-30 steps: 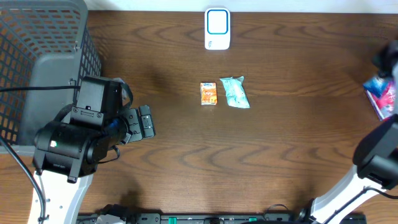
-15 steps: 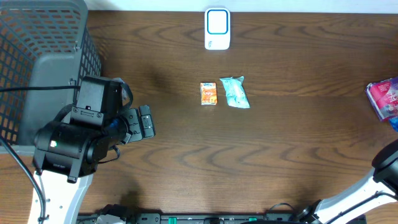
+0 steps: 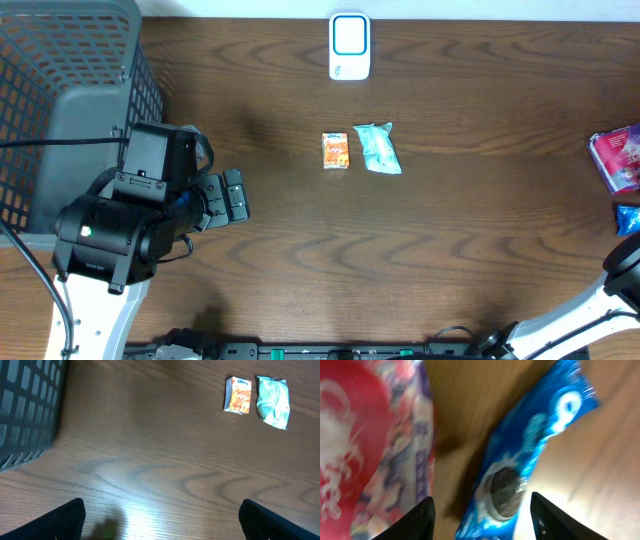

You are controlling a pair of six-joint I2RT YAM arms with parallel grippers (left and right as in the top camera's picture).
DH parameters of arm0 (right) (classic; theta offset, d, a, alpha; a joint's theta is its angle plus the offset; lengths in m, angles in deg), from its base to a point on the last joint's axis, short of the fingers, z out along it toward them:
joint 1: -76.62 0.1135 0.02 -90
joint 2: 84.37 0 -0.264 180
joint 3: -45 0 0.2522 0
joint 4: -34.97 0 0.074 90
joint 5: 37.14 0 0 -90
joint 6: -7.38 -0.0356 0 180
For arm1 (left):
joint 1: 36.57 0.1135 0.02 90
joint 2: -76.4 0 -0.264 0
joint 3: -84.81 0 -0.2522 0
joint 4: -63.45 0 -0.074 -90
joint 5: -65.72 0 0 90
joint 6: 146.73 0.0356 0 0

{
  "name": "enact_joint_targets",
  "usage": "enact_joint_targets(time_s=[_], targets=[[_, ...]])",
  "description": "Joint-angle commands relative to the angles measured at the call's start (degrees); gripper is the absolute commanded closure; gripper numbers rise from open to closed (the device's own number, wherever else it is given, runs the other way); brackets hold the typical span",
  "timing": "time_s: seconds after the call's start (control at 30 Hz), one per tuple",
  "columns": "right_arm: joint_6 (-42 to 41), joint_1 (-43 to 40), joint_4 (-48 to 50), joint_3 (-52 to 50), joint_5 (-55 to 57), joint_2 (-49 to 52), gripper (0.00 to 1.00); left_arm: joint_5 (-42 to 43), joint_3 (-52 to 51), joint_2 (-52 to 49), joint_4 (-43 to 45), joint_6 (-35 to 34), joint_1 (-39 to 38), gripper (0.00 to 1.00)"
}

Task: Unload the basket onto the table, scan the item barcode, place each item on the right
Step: 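Carry the Oreo pack to the right edge beside the pink box, then reach the right gripper over and grasp the mint-green packet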

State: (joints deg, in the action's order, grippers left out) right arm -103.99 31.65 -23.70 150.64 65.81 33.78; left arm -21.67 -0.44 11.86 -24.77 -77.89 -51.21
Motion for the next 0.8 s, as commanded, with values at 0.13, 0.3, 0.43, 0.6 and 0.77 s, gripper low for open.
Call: enact_joint_targets(time_s=[0.13,0.3,0.43,0.6,0.77], targets=[[3.65,2.45,0.37,0.17,-12.24,-1.75,0.51,-0.74,0.22,-0.2,-0.09,-0.35,0.22,0.02],[3.61,6.36,1.25,0.33,-14.01,-8.31,0.52,-0.74,0.22,-0.2,-0.09,-0.35,0.22,0.02],[3.65,11.19,0.7,0.33,-23.93,-14.32,0.51,-0.74,0.22,-0.2,-0.09,-0.33,0.22,0.02],[4.92,20.76,0.0,0.33,-41.0,-17.2,0.5,-0.74,0.22,-0.2,-0.09,-0.35,0.22,0.02],[8.81,33.03,-1.27,-0.17,-37.86,-15.54,0.27,-0.72,0.22,-0.2,-0.09,-0.33,0.22,0.02]])
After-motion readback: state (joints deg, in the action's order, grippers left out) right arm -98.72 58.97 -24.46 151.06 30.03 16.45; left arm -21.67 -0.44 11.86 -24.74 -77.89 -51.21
